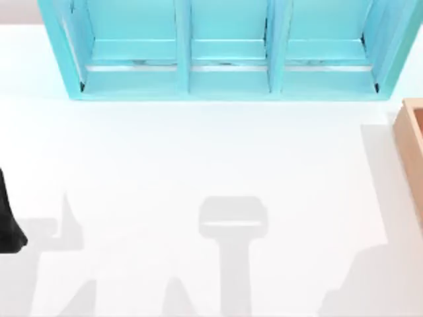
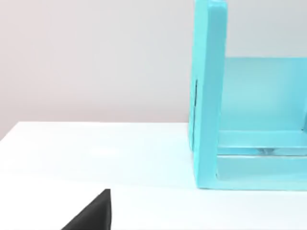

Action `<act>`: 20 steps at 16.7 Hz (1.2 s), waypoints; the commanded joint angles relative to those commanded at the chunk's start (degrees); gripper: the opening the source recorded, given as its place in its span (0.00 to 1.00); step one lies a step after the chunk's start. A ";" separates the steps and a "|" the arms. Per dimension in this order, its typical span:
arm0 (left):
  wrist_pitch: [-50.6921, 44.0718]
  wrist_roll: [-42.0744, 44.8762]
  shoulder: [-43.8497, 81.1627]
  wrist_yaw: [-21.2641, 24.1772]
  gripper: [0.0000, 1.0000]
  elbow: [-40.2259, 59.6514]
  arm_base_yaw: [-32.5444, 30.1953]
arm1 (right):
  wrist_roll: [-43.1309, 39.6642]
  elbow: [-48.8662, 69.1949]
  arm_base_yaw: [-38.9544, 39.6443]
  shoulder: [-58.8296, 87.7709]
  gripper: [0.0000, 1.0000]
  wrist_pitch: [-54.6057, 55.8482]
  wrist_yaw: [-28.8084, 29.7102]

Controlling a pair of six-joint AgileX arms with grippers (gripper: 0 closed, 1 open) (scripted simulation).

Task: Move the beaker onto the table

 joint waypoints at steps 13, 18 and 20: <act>0.00 0.00 0.00 0.00 1.00 0.00 0.00 | 0.30 -18.37 0.05 5.11 1.00 23.35 -0.02; 0.00 0.00 0.00 0.00 1.00 0.00 0.00 | 0.30 -18.37 0.05 5.11 0.77 23.35 -0.02; 0.00 0.00 0.00 0.00 1.00 0.00 0.00 | 0.30 -18.37 0.05 5.11 0.62 23.35 -0.02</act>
